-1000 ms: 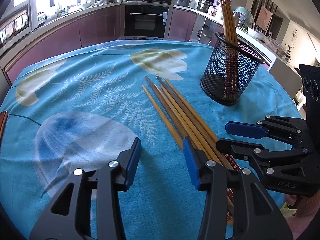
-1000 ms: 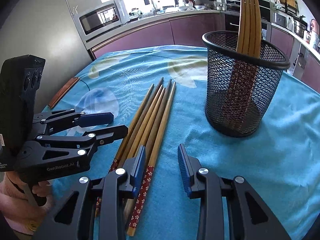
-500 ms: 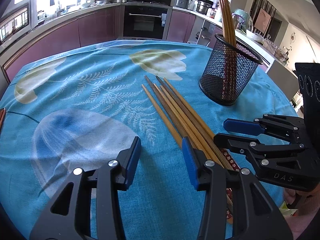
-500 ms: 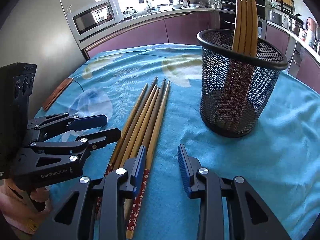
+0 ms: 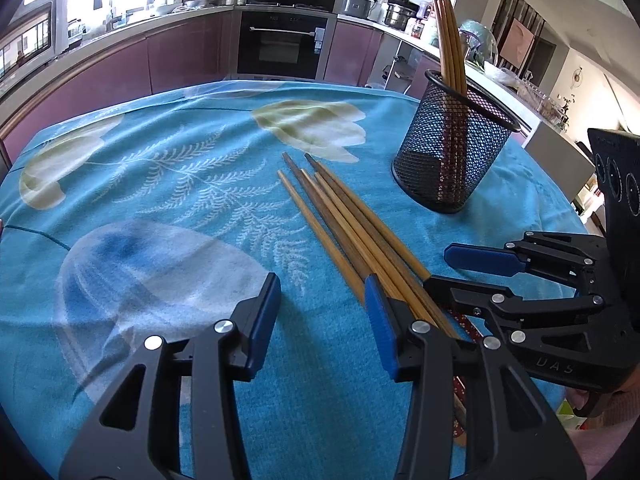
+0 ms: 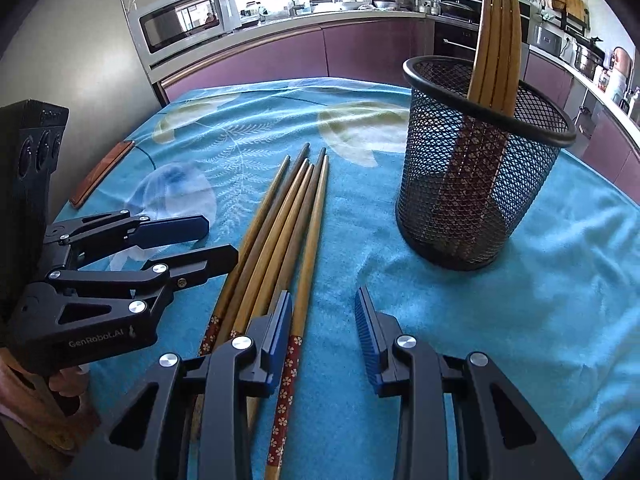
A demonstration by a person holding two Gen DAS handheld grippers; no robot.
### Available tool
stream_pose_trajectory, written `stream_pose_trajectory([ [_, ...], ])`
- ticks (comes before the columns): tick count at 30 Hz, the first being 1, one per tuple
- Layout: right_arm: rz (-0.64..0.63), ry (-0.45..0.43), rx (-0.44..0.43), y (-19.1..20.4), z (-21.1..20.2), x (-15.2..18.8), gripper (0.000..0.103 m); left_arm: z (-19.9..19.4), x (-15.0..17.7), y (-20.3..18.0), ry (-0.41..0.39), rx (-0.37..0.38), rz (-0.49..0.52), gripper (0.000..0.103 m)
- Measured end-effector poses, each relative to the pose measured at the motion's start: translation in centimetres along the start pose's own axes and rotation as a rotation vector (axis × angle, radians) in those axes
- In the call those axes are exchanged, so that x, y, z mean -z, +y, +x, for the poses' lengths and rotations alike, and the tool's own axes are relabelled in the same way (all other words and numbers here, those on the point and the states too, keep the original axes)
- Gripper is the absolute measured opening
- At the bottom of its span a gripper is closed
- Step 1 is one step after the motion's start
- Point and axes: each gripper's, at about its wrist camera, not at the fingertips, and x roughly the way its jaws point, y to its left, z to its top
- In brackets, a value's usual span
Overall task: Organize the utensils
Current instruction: 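Withdraw both tools from the cup toward the remaining chopsticks, then close the left tool on one chopstick while the right tool grasps another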
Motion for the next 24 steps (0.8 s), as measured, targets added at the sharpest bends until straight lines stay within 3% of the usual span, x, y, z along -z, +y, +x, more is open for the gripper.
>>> stream_pose_trajectory([
  [24, -0.001, 0.005, 0.015, -0.17, 0.10, -0.08, 0.023, 0.15, -0.21, 0.74, 0.018, 0.037, -0.030, 0.041],
])
